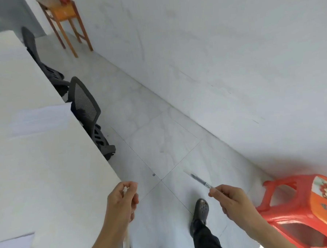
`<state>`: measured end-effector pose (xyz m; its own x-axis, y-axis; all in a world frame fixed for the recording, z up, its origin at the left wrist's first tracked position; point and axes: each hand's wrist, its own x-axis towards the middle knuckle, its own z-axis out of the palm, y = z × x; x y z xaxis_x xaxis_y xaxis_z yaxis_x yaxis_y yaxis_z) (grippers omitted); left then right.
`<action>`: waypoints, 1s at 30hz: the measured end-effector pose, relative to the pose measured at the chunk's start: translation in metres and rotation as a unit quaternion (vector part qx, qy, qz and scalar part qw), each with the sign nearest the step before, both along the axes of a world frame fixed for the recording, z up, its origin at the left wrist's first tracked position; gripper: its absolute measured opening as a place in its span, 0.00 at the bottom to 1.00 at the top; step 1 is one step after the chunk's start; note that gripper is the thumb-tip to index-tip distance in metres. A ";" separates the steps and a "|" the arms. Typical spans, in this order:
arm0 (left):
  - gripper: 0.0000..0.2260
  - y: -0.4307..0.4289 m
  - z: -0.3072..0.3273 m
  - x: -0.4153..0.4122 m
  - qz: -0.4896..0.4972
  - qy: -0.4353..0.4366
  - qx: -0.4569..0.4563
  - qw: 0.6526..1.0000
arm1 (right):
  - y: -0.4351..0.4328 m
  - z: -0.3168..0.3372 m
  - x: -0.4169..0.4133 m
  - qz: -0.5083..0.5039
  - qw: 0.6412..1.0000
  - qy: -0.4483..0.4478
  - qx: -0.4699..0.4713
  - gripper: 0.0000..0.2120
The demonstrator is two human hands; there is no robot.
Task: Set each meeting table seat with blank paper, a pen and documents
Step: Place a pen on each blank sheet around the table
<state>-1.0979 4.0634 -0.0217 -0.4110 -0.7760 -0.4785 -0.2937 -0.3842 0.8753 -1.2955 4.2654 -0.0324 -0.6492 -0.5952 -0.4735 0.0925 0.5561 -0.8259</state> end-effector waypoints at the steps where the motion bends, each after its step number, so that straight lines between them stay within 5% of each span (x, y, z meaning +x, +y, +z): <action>1: 0.07 -0.010 -0.003 -0.009 0.017 -0.006 0.003 1.000 | -0.013 -0.005 -0.019 0.007 1.000 -0.003 0.005 0.14; 13: 0.07 -0.131 0.015 -0.135 0.211 -0.005 -0.006 0.977 | -0.237 0.009 -0.216 0.185 0.983 -0.002 0.015 0.12; 22: 0.06 -0.222 -0.015 -0.114 0.384 -0.019 0.034 0.922 | -0.429 0.001 -0.200 0.367 0.930 -0.013 0.008 0.12; 30: 0.06 -0.378 0.001 -0.095 0.405 0.011 0.000 0.914 | -0.601 0.013 -0.169 0.405 0.914 -0.020 -0.002 0.14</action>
<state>-1.1929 3.6852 -0.0210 0.2885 -0.8299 -0.4776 0.1057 -0.4682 0.8773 -1.4649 3.6641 -0.0195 0.0229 -0.8744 -0.4847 -0.3180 0.4533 -0.8327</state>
